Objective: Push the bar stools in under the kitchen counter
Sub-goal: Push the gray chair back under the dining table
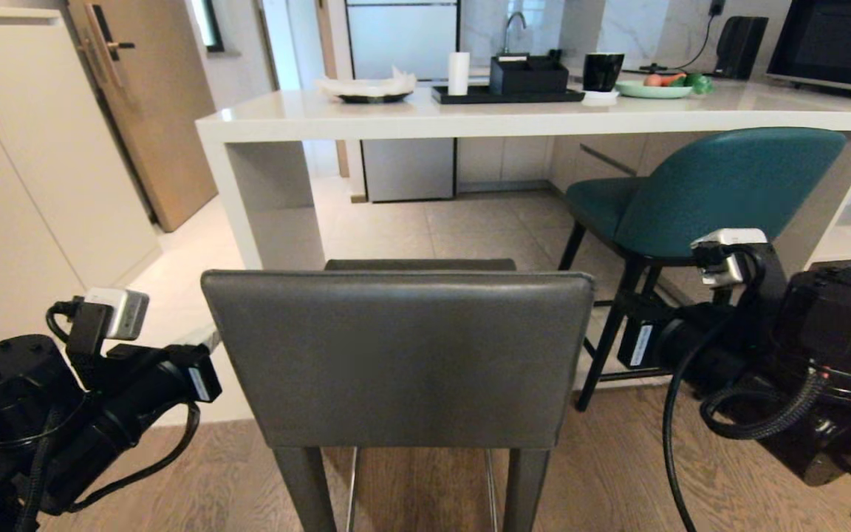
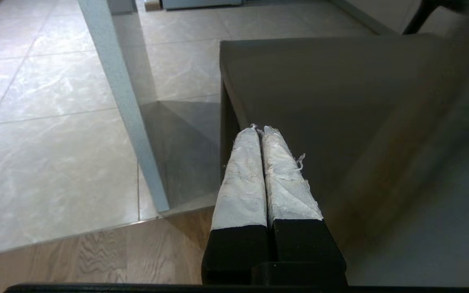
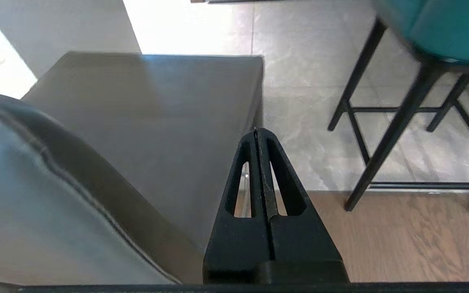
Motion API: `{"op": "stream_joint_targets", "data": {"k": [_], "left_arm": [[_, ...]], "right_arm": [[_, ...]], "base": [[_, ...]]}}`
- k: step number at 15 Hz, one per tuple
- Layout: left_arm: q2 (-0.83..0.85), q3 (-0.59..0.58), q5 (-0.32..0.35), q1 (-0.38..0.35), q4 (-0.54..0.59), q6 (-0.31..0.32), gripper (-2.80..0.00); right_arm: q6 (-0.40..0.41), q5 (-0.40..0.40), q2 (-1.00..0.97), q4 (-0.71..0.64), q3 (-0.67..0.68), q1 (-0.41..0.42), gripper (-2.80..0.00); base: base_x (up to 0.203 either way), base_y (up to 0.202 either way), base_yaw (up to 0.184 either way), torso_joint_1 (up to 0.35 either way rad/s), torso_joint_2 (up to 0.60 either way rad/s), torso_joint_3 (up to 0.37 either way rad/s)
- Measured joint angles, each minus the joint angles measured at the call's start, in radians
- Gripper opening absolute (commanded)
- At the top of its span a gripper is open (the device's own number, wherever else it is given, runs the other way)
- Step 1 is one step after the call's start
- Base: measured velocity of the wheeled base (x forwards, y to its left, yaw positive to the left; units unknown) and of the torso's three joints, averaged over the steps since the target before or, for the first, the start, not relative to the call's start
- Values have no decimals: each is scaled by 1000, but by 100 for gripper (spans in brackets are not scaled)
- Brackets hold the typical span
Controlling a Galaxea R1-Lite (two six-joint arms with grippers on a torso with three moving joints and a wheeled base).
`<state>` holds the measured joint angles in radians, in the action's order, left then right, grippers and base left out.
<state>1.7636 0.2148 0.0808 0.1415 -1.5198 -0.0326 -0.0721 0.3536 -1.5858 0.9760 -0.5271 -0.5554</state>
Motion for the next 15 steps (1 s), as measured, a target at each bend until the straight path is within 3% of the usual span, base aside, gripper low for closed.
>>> {"op": "stream_joint_targets", "data": {"k": [8, 15], "left_arm": [[116, 74, -3, 56, -2, -1, -280], [167, 118, -31, 143, -4, -1, -280]], "right_arm": [[-13, 1, -165, 14, -81, -53, -280], [-17, 2, -327, -89, -357, 32, -280]], "base": [[0, 0, 0, 0, 0, 0], [0, 0, 0, 0, 0, 0]]}}
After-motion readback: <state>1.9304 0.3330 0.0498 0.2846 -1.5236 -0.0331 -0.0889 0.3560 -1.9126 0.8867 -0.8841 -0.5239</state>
